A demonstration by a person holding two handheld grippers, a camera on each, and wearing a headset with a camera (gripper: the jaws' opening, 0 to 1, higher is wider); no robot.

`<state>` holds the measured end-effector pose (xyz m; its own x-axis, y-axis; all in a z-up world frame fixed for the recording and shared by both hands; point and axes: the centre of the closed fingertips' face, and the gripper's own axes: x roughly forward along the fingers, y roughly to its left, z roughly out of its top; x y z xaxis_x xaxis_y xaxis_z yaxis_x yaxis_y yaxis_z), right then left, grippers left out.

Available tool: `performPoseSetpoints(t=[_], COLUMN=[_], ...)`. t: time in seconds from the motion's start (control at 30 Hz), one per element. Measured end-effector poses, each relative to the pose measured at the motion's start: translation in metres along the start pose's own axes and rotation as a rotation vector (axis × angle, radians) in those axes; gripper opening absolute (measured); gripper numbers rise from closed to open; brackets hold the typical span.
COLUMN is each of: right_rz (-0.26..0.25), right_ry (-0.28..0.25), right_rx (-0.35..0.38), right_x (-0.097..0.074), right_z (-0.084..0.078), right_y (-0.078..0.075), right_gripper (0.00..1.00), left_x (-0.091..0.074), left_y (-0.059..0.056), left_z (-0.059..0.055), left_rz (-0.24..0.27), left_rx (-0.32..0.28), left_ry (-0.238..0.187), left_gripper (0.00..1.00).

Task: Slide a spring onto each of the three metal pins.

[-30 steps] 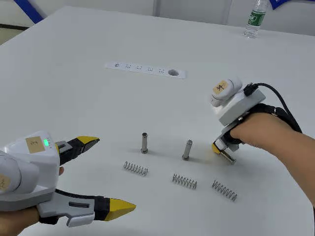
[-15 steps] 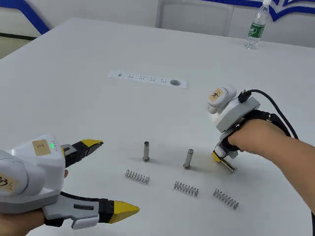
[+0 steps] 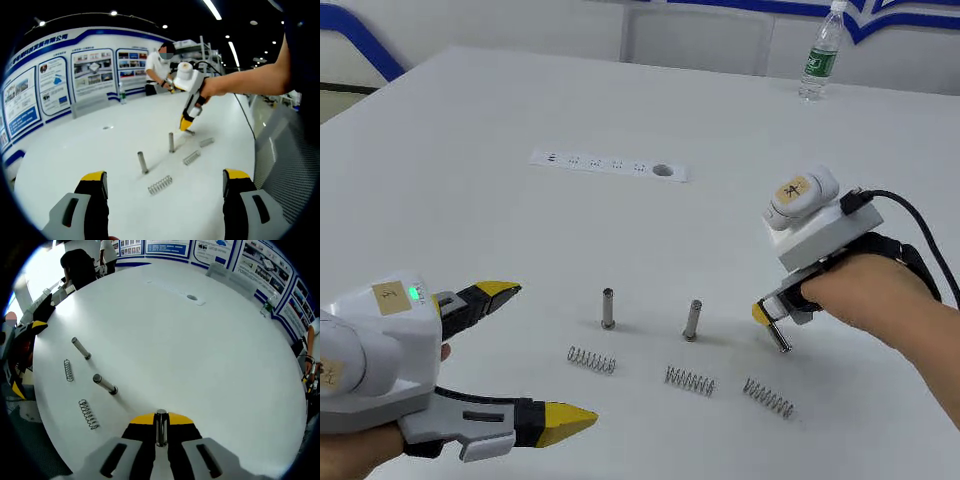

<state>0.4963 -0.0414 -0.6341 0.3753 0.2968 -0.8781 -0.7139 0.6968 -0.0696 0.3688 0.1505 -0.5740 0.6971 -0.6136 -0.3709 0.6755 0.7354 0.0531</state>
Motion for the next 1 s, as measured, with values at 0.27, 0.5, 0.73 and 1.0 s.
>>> performPoseSetpoints(t=[0.27, 0.5, 0.73, 1.0], right_rz=[-0.002, -0.006, 0.006, 0.012], right_ry=[-0.083, -0.150, -0.186, -0.196], right_rx=[0.033, 0.054, 0.093, 0.099], right_x=[-0.015, -0.023, -0.028, -0.030], right_z=[-0.004, -0.007, -0.012, -0.017], right_y=[0.001, 0.003, 0.002, 0.002], right_gripper=[0.08, 0.08, 0.09, 0.09], left_x=[0.000, -0.001, -0.002, -0.001], left_y=[-0.002, -0.002, -0.002, -0.003], left_z=[0.000, 0.002, 0.002, 0.002], left_rz=[-0.002, 0.000, 0.000, -0.003], left_rx=[0.004, 0.007, 0.008, 0.010], left_ry=[0.002, -0.001, -0.002, 0.000], left_gripper=[0.97, 0.97, 0.97, 0.97])
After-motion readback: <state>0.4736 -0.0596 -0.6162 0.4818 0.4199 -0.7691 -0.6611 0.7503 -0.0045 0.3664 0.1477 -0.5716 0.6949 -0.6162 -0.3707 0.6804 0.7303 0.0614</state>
